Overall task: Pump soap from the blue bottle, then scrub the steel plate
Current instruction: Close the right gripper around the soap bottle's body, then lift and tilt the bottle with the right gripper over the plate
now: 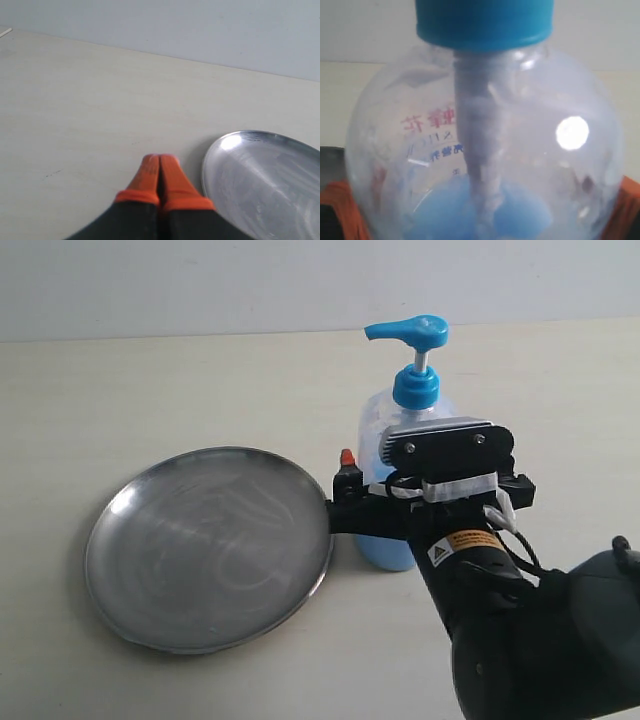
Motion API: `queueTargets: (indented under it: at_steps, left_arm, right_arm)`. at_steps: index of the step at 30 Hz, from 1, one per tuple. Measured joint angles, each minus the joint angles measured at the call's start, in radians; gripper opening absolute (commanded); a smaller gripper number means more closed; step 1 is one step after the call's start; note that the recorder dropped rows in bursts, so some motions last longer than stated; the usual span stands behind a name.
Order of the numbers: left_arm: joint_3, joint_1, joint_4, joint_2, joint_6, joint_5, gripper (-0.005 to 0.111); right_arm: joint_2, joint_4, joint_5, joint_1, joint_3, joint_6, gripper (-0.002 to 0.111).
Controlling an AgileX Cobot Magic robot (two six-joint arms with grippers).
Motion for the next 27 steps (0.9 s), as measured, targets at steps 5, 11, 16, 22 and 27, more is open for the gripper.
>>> queueTargets:
  at_steps: [5,11,16,22,27]
  left_arm:
    - [0.0,0.0,0.0,0.0,0.0,0.0,0.0]
    - [0.0,0.0,0.0,0.0,0.0,0.0,0.0]
    - [0.0,0.0,0.0,0.0,0.0,0.0,0.0]
    - [0.0,0.0,0.0,0.0,0.0,0.0,0.0]
    - [0.0,0.0,0.0,0.0,0.0,0.0,0.0]
  right_arm:
    - [0.034,0.023,-0.011,0.0,-0.036,0.0,0.101]
    - [0.035,0.083,-0.019,0.0,-0.065,-0.036,0.048]
    - [0.036,0.108,-0.028,0.002,-0.067,-0.045,0.0]
    - [0.036,0.068,-0.02,0.002,-0.067,-0.051,0.0]
    - [0.036,0.051,-0.018,0.002,-0.067,-0.088,0.0]
